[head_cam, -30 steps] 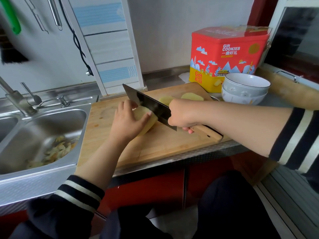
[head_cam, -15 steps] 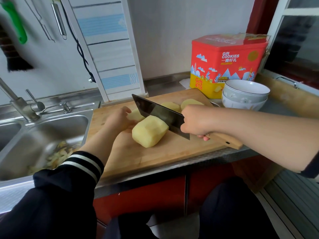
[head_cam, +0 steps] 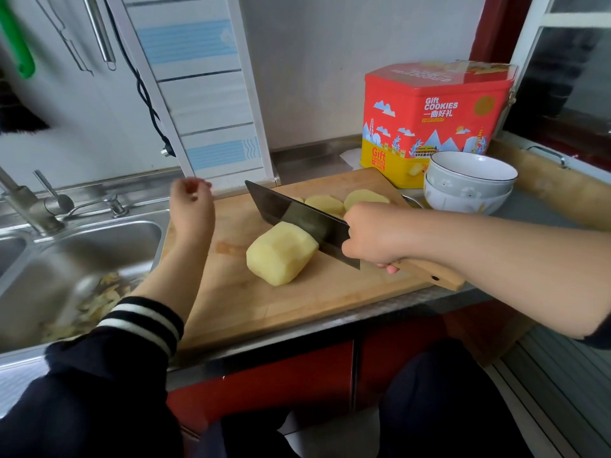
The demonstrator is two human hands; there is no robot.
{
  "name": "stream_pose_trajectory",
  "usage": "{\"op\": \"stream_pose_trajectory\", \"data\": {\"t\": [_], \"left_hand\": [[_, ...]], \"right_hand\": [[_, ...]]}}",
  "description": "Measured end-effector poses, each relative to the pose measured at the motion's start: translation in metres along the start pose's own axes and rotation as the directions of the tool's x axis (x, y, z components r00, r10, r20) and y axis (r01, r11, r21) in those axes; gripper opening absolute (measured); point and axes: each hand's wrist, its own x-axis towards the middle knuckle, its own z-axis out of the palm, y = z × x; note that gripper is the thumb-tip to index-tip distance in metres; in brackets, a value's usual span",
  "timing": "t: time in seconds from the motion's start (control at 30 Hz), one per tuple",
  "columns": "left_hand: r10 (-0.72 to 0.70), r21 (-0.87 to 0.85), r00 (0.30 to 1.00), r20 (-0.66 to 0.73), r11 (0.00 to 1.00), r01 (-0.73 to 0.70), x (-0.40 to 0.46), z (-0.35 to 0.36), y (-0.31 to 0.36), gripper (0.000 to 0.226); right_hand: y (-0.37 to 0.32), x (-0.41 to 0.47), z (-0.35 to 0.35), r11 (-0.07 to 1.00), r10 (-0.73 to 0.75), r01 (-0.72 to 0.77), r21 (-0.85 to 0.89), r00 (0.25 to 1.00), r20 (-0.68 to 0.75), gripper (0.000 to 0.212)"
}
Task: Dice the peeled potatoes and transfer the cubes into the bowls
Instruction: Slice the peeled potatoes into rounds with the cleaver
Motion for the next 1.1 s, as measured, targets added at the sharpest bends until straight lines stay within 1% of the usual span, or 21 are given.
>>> {"op": "stream_pose_trajectory", "data": {"t": [0.03, 0.07, 0.1, 0.13, 0.17, 0.2, 0.23, 0.27, 0.33, 0.43, 0.47, 0.53, 0.6, 0.63, 0.7, 0.73, 0.8, 0.9, 0.97, 1.03, 1.1], "left_hand": [[0.187, 0.032, 0.982, -0.031, 0.982, -0.186, -0.012, -0.008, 0.011, 0.006], [0.358, 0.067, 0.934, 0.019, 0.931, -0.358, -0.024, -0.014, 0.021, 0.006], [0.487, 0.101, 0.864, 0.131, 0.86, -0.5, -0.036, -0.018, 0.028, 0.008], [0.56, 0.146, 0.783, 0.272, 0.78, -0.609, -0.043, -0.019, 0.03, 0.006], [0.577, 0.196, 0.708, 0.407, 0.702, -0.685, -0.05, -0.019, 0.028, 0.005], [0.57, 0.236, 0.649, 0.504, 0.632, -0.738, -0.053, -0.018, 0.023, 0.011], [0.555, 0.25, 0.616, 0.559, 0.595, -0.764, -0.055, -0.015, 0.017, 0.019], [0.54, 0.255, 0.61, 0.58, 0.591, -0.765, -0.055, -0.013, 0.012, 0.025], [0.532, 0.26, 0.628, 0.568, 0.609, -0.75, -0.057, -0.008, 0.005, 0.03], [0.528, 0.283, 0.655, 0.54, 0.619, -0.732, -0.06, -0.004, -0.003, 0.03], [0.523, 0.283, 0.662, 0.537, 0.627, -0.725, -0.06, -0.003, -0.004, 0.03], [0.518, 0.276, 0.665, 0.538, 0.638, -0.719, -0.061, -0.003, -0.004, 0.029], [0.517, 0.264, 0.665, 0.539, 0.647, -0.716, -0.061, -0.004, -0.003, 0.028], [0.525, 0.257, 0.657, 0.541, 0.641, -0.723, -0.062, -0.004, -0.002, 0.026], [0.546, 0.247, 0.633, 0.55, 0.617, -0.747, -0.065, -0.004, -0.002, 0.023], [0.55, 0.245, 0.628, 0.551, 0.613, -0.751, -0.066, -0.004, -0.002, 0.023], [0.539, 0.256, 0.641, 0.547, 0.621, -0.741, -0.066, -0.005, -0.002, 0.024], [0.496, 0.312, 0.677, 0.543, 0.63, -0.711, -0.069, -0.005, 0.0, 0.031], [0.447, 0.364, 0.701, 0.556, 0.628, -0.688, -0.072, -0.005, 0.002, 0.041], [0.418, 0.404, 0.704, 0.573, 0.604, -0.687, -0.076, -0.006, 0.005, 0.05], [0.388, 0.433, 0.713, 0.584, 0.595, -0.678, -0.078, -0.007, 0.008, 0.053]], "right_hand": [[-0.002, 0.002, 0.0, 1.0, -0.006, 0.006, 0.005, 1.0, -0.004, 0.014], [-0.005, 0.004, 0.0, 1.0, -0.013, 0.014, 0.007, 1.0, -0.01, 0.012], [-0.009, 0.007, 0.001, 1.0, -0.02, 0.02, 0.008, 1.0, -0.018, 0.012], [-0.013, 0.011, 0.001, 1.0, -0.025, 0.025, 0.01, 0.999, -0.024, 0.013], [-0.018, 0.015, 0.002, 0.999, -0.03, 0.03, 0.015, 0.999, -0.028, 0.014], [-0.023, 0.019, 0.002, 0.999, -0.031, 0.031, 0.02, 0.999, -0.026, 0.015], [-0.027, 0.022, 0.002, 0.999, -0.031, 0.032, 0.02, 0.999, -0.022, 0.015], [-0.03, 0.024, 0.003, 0.999, -0.032, 0.033, 0.019, 0.999, -0.021, 0.014], [-0.033, 0.027, 0.004, 0.999, -0.031, 0.031, 0.013, 0.999, -0.009, 0.015], [-0.031, 0.028, 0.007, 1.0, -0.015, 0.015, 0.004, 1.0, 0.011, 0.021], [-0.03, 0.027, 0.008, 1.0, -0.014, 0.014, 0.009, 1.0, 0.008, 0.019], [-0.028, 0.025, 0.009, 0.998, -0.058, 0.058, 0.007, 0.997, -0.042, 0.013], [-0.028, 0.025, 0.014, 0.996, -0.092, 0.092, -0.01, 0.994, -0.066, 0.024], [-0.028, 0.026, 0.016, 0.996, -0.088, 0.088, -0.009, 0.995, -0.055, 0.023], [-0.032, 0.026, 0.02, 0.999, -0.036, 0.036, -0.024, 0.999, 0.006, 0.013], [-0.034, 0.027, 0.022, 1.0, 0.007, -0.006, -0.03, 0.999, 0.043, 0.019], [-0.035, 0.029, 0.024, 0.997, 0.042, -0.035, -0.067, 0.995, 0.095, 0.028], [-0.036, 0.033, 0.022, 0.998, 0.032, -0.025, -0.058, 0.992, 0.124, 0.032], [-0.034, 0.038, 0.021, 0.998, 0.051, -0.045, -0.049, 0.991, 0.122, 0.03], [-0.027, 0.043, 0.018, 0.995, 0.065, -0.074, 0.068, 0.989, 0.129, 0.021], [-0.017, 0.046, 0.011, 0.972, 0.066, -0.095, 0.216, 0.988, 0.138, 0.01]]}}
